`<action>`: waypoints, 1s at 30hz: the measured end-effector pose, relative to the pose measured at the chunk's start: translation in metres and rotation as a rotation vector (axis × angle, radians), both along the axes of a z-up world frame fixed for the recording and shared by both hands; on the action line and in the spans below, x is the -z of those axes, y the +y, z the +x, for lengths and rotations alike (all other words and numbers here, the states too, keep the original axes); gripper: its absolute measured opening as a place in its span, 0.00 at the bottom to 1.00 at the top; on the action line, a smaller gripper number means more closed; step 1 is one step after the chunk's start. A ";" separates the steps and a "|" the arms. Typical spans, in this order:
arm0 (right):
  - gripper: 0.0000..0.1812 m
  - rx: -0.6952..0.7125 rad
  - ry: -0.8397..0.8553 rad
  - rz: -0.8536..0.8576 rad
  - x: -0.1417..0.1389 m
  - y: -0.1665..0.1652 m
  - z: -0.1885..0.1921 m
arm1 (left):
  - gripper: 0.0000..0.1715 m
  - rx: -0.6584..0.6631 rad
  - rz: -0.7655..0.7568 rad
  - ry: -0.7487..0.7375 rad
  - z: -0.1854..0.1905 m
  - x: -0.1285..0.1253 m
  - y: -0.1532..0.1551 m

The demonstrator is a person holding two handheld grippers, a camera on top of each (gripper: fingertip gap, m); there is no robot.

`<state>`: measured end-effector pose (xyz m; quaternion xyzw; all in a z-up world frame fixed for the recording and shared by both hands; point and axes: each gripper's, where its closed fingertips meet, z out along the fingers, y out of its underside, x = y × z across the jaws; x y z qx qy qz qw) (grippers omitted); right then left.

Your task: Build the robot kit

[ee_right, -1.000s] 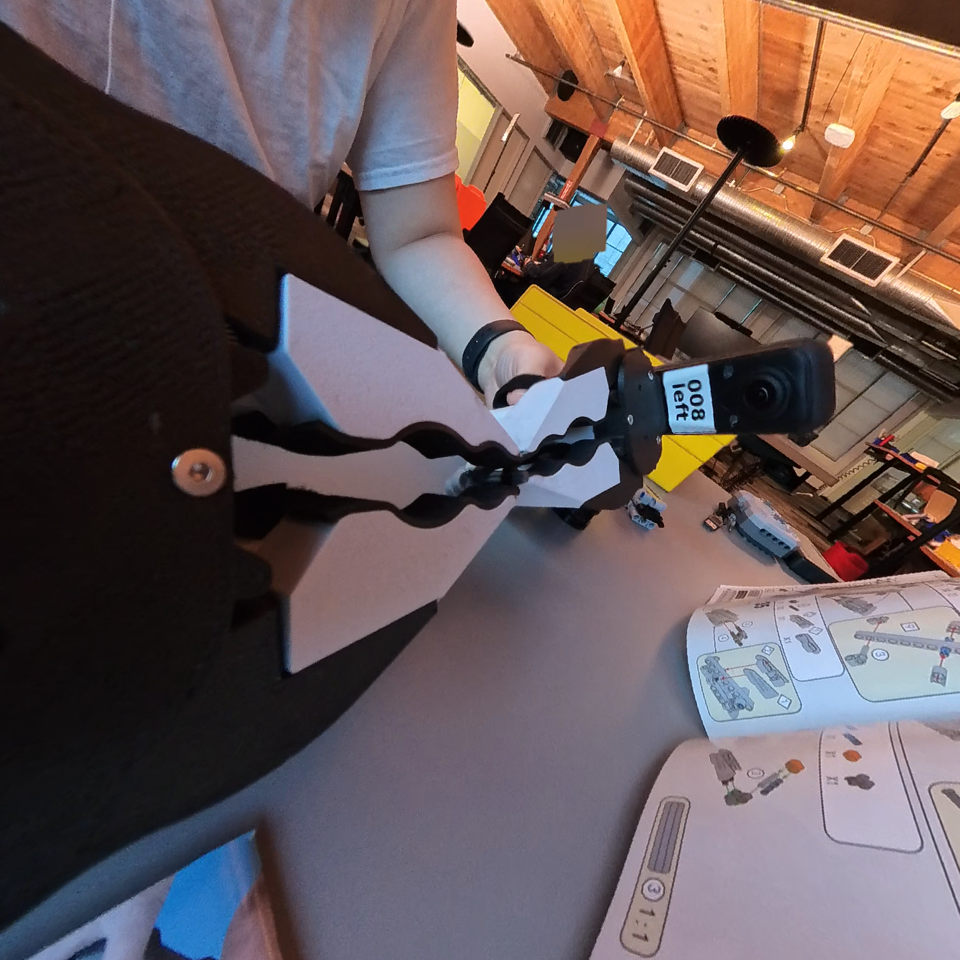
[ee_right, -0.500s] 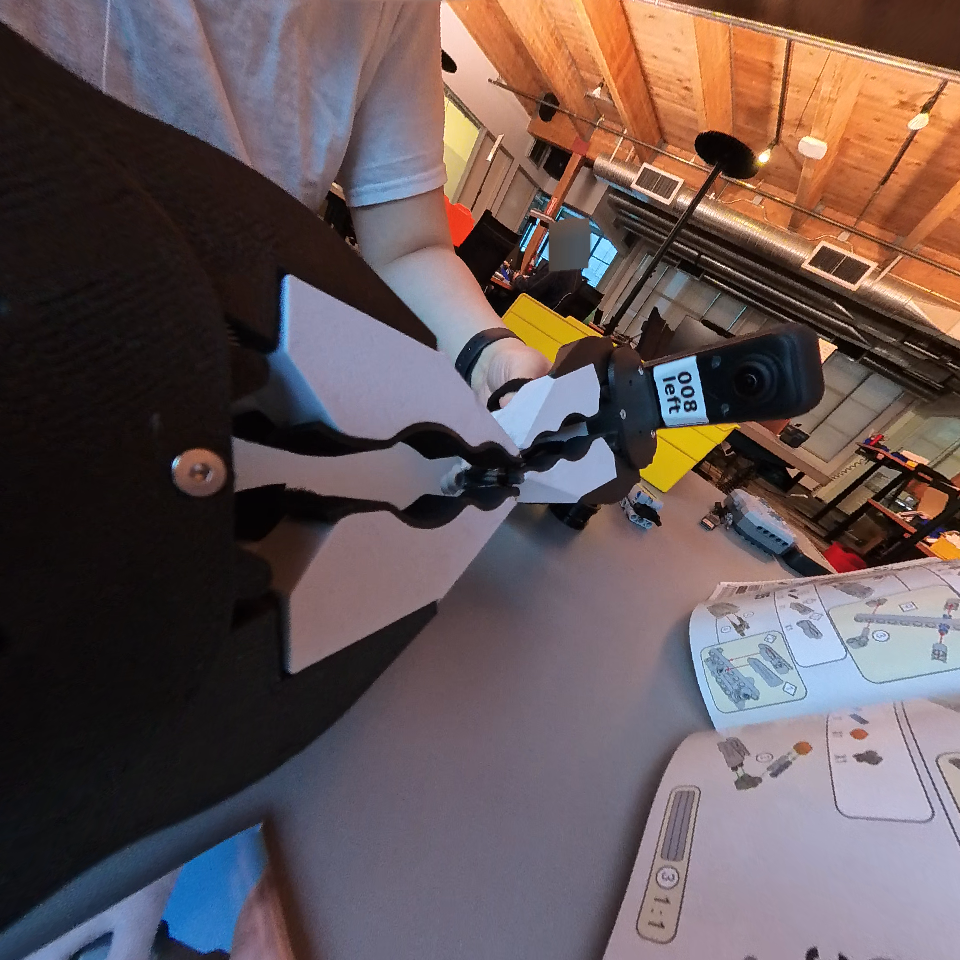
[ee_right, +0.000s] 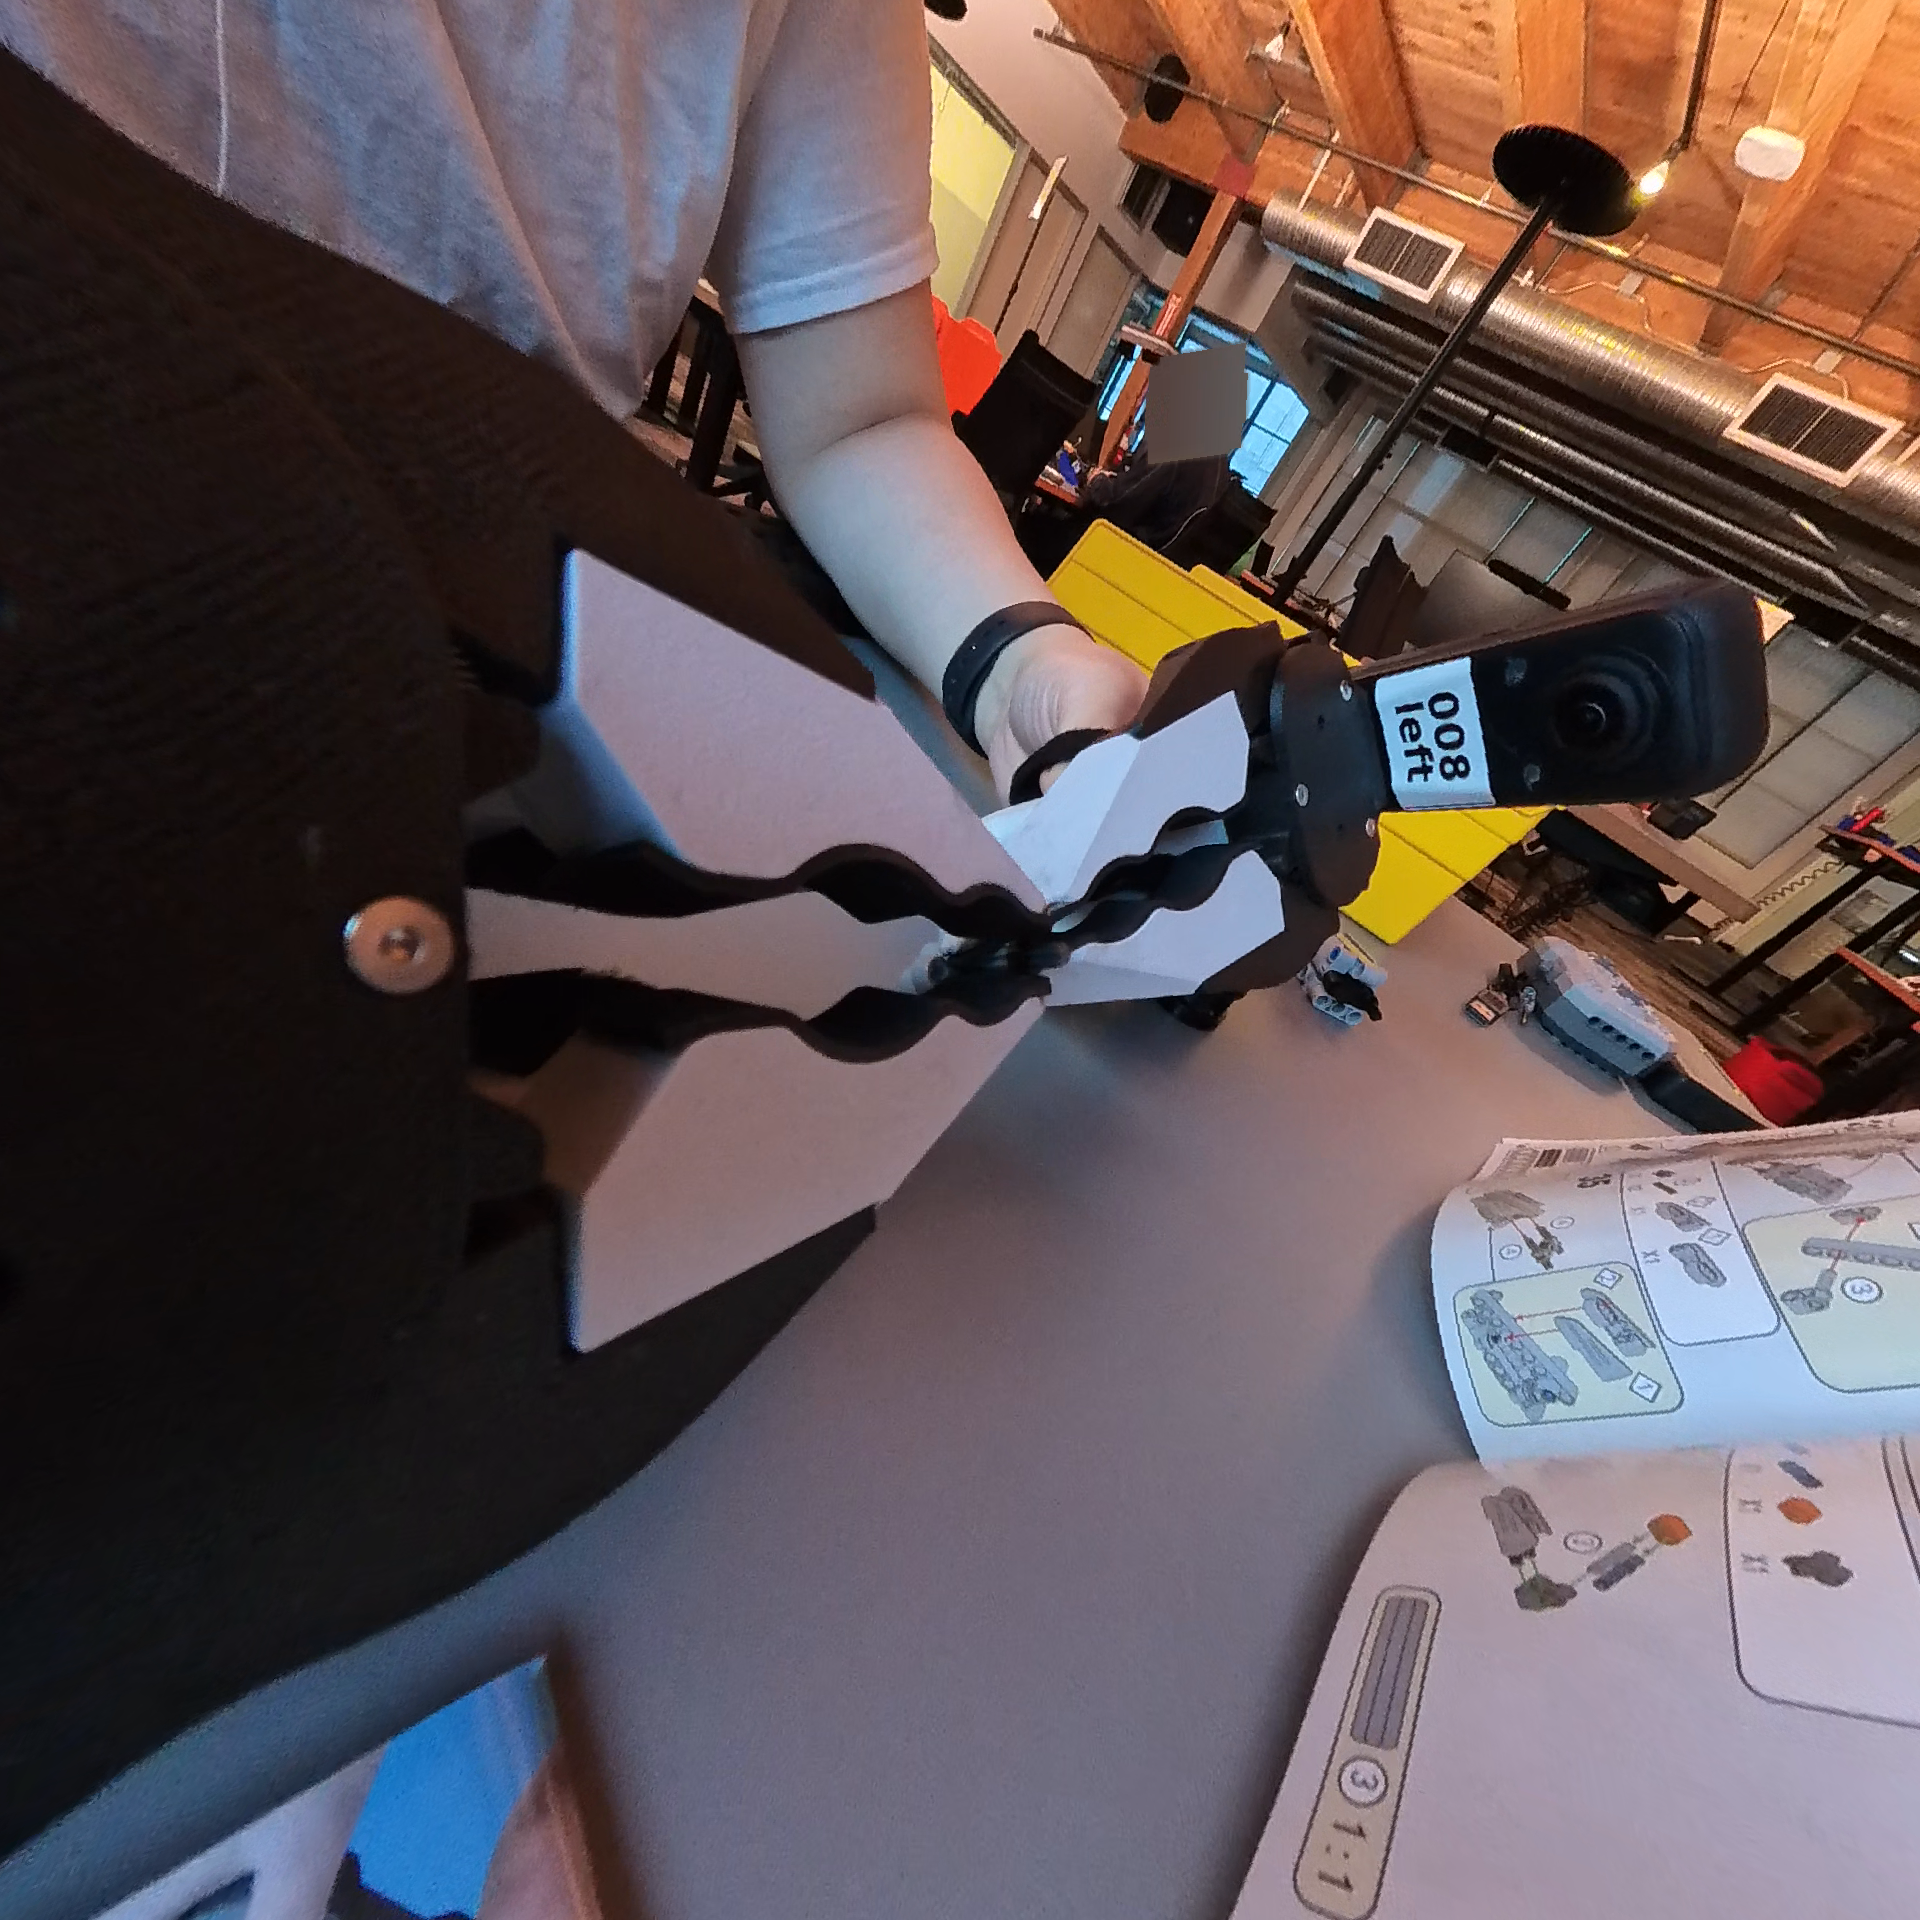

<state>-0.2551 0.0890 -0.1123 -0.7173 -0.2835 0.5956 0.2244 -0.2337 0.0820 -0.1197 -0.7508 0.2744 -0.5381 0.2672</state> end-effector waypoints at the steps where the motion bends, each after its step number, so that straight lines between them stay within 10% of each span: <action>1: 0.04 -0.001 -0.001 -0.005 0.000 0.000 0.000 | 0.00 0.000 0.003 0.005 0.000 0.001 0.000; 30: 0.02 -0.040 0.105 -0.064 -0.011 -0.002 0.001 | 0.01 0.073 0.021 -0.044 0.001 -0.007 -0.008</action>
